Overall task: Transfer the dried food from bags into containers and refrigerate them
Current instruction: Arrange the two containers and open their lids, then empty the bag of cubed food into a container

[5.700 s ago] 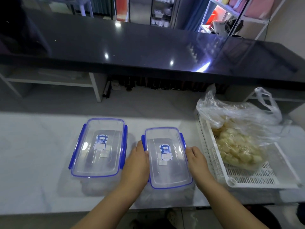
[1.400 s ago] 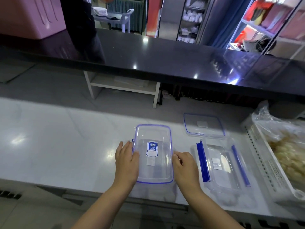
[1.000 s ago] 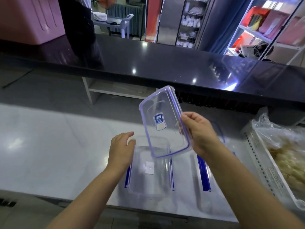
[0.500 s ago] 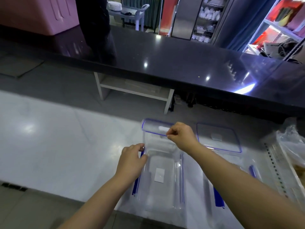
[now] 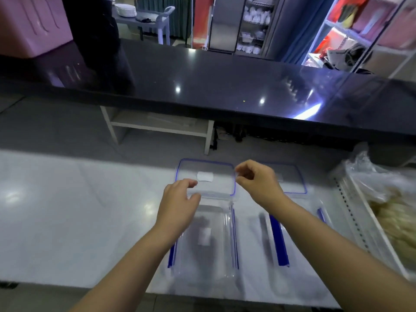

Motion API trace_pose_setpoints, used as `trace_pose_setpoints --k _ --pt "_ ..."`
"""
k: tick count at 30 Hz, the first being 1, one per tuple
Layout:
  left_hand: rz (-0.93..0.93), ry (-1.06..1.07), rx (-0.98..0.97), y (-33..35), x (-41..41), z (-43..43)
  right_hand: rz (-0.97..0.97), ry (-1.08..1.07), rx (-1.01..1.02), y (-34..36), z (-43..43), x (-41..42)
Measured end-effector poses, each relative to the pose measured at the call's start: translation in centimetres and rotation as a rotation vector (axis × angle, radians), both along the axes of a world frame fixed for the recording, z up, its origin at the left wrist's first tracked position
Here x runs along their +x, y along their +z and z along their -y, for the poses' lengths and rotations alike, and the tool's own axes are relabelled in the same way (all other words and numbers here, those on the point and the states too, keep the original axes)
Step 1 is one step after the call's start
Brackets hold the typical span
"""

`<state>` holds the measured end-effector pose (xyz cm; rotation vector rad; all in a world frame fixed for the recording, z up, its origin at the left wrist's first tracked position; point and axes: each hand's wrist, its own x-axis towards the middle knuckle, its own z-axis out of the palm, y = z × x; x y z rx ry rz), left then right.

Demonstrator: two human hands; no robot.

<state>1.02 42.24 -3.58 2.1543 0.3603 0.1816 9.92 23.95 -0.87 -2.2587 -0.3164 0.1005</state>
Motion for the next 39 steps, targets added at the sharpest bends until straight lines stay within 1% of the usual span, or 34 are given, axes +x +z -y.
trace_pose_setpoints --k 3,5,8,10,15,20,23,25,29,32,36,39 --pt "0.064 -0.126 0.006 2.3 1.6 2.8 0.093 -0.098 -0.007 1.9 4.2 -1.5" --pt "0.106 -0.209 0.033 3.4 2.5 5.3 0.143 -0.153 -0.047 3.1 7.3 -2.8" --pt "0.16 -0.313 0.051 4.7 3.4 9.5 0.185 -0.213 -0.11 4.4 12.2 -4.8" --pt "0.182 -0.38 0.054 5.2 3.6 12.4 0.209 -0.265 -0.108 4.7 15.5 -6.1" --pt "0.191 -0.532 0.078 6.1 4.0 20.0 0.207 -0.425 -0.065 4.1 23.9 -8.6" --pt "0.216 -0.631 0.125 6.4 5.0 28.0 0.209 -0.591 -0.033 3.9 32.4 -9.6" --pt "0.219 -0.659 0.177 6.4 6.0 32.4 0.228 -0.675 -0.012 4.2 37.4 -9.2" --pt "0.234 -0.666 0.255 6.2 6.9 35.0 0.254 -0.708 -0.028 4.2 40.3 -8.4" --pt "0.313 -0.611 0.351 5.8 9.1 39.5 0.276 -0.793 -0.049 3.2 44.9 -6.2" --pt "0.384 -0.586 0.459 5.5 10.3 42.1 0.197 -0.854 -0.03 2.4 47.2 -4.5" --pt "0.387 -0.558 0.548 5.1 11.4 44.0 0.055 -0.802 -0.017 1.6 48.8 -2.3" --pt "0.408 -0.523 0.577 5.4 11.8 44.6 0.001 -0.771 0.044 1.9 49.3 -0.7"
